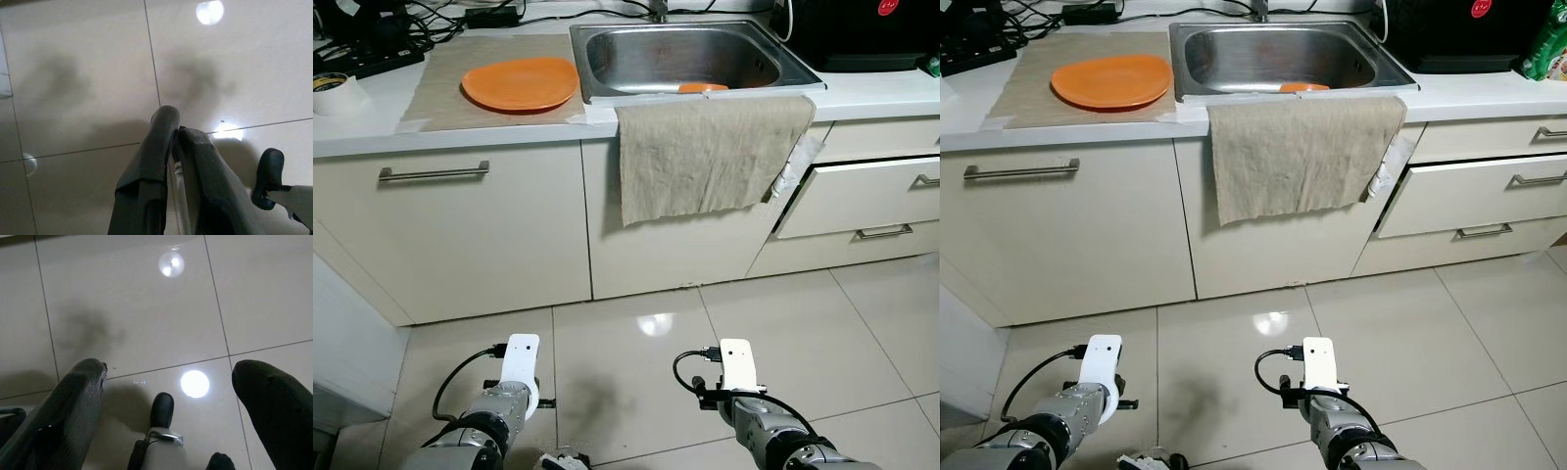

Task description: Kitchen organization

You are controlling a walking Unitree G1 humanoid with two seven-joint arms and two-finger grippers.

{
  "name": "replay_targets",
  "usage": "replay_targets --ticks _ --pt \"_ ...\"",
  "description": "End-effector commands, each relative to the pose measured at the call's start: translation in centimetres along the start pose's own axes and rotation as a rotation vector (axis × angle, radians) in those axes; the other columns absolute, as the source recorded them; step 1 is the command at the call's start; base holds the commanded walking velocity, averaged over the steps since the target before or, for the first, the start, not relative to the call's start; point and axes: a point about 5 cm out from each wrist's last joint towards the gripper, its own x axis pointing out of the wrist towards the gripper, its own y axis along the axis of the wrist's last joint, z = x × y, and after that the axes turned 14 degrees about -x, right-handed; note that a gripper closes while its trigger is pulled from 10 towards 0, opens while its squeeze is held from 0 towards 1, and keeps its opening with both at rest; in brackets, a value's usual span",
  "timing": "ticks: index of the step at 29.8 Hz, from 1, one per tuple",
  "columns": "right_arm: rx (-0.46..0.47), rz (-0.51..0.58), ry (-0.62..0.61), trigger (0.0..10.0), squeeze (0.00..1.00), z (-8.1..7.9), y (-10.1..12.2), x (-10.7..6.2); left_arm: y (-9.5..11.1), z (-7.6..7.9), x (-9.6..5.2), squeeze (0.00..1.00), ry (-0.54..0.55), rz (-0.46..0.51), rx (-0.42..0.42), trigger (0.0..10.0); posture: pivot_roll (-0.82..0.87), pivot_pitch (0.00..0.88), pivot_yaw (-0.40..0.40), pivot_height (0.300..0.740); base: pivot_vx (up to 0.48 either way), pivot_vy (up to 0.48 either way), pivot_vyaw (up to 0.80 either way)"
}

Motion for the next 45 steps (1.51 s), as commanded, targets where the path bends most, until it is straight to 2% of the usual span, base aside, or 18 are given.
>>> replay_targets --ticks 1,33,45 --pt "-0.01 0.001 -0.007 10.0 0.0 0.3 0.0 0.0 -0.2 0.0 0.0 0.0 0.005 -0.005 -0.01 10.0 0.09 0.055 -0.035 0.74 0.0 0.0 0.0" --pt "-0.077 0.001 0.008 10.0 0.0 0.3 0.0 0.0 0.0 -0.1 0.0 0.0 -0.005 0.018 0.005 10.0 0.11 0.028 -0.052 0.74 0.0 0.0 0.0" --pt "-0.085 0.013 0.01 10.0 0.0 0.3 0.5 0.0 1.0 1.3 0.0 0.0 -0.048 0.044 -0.03 10.0 0.12 0.013 -0.056 0.74 0.0 0.0 0.0"
